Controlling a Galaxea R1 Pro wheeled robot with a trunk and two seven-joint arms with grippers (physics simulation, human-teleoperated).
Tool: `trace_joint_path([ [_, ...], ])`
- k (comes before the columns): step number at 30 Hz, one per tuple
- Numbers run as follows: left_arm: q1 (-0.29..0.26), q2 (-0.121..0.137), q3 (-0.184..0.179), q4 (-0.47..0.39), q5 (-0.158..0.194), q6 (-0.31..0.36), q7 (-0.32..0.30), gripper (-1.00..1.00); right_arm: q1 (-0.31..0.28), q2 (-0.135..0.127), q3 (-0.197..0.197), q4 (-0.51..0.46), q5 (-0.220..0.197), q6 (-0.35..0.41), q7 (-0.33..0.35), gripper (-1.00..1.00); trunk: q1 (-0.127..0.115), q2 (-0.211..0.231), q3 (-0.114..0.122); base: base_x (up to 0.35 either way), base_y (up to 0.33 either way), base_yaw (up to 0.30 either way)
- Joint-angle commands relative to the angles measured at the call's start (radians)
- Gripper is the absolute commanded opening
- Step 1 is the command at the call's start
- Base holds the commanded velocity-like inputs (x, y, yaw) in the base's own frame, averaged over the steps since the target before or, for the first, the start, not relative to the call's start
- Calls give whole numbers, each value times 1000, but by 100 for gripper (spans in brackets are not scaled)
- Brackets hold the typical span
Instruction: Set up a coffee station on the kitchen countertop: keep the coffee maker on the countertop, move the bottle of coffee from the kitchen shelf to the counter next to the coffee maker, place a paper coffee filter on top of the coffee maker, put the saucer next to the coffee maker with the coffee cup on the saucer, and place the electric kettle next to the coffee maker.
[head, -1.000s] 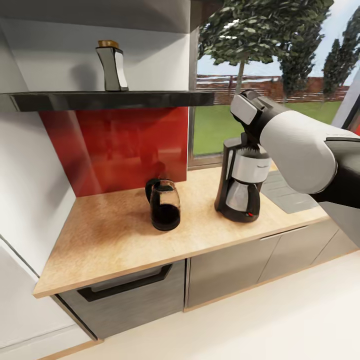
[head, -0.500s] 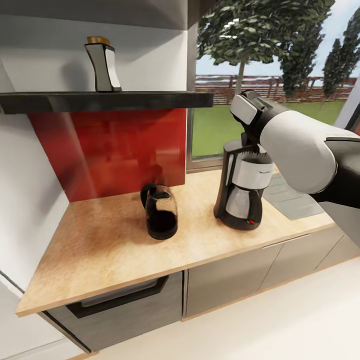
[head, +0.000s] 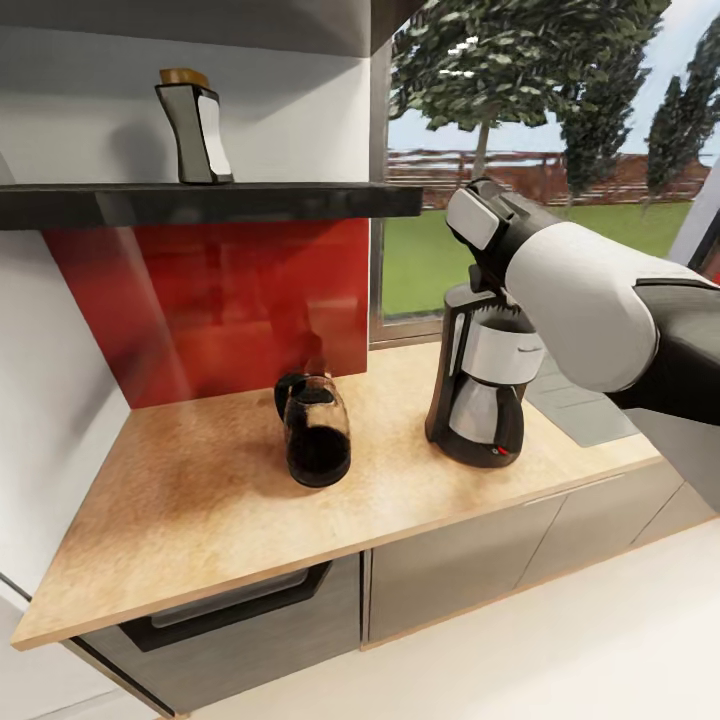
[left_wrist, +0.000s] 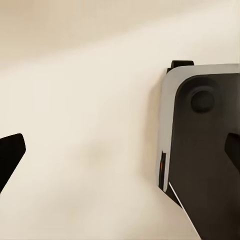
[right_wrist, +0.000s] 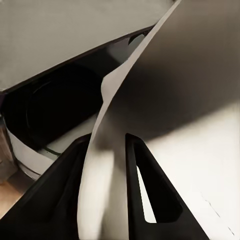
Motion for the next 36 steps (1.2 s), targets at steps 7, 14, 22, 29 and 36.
trace_joint_path([
  [7, -1, 1, 7, 1, -10, -4, 1, 100, -13, 8, -11, -17, -4, 4, -29, -100, 1, -2, -2, 0, 0, 0],
  [14, -1, 1, 6, 0, -10, -4, 1, 100, -13, 8, -11, -21, -3, 4, -29, -100, 1, -2, -2, 0, 0, -28],
  [22, -1, 1, 6, -1, -10, -4, 1, 100, -13, 8, -11, -21, -3, 4, -29, -100, 1, -2, 2, 0, 0, -241],
  [29, -1, 2, 6, -1, -10, -4, 1, 100, -13, 8, -11, -20, -3, 4, -29, -100, 1, -2, 6, 0, 0, -258],
  [36, -1, 3, 5, 0, -10, -4, 1, 100, -13, 8, -11, -20, -3, 4, -30, -100, 1, -2, 7, -80, 155, -182],
])
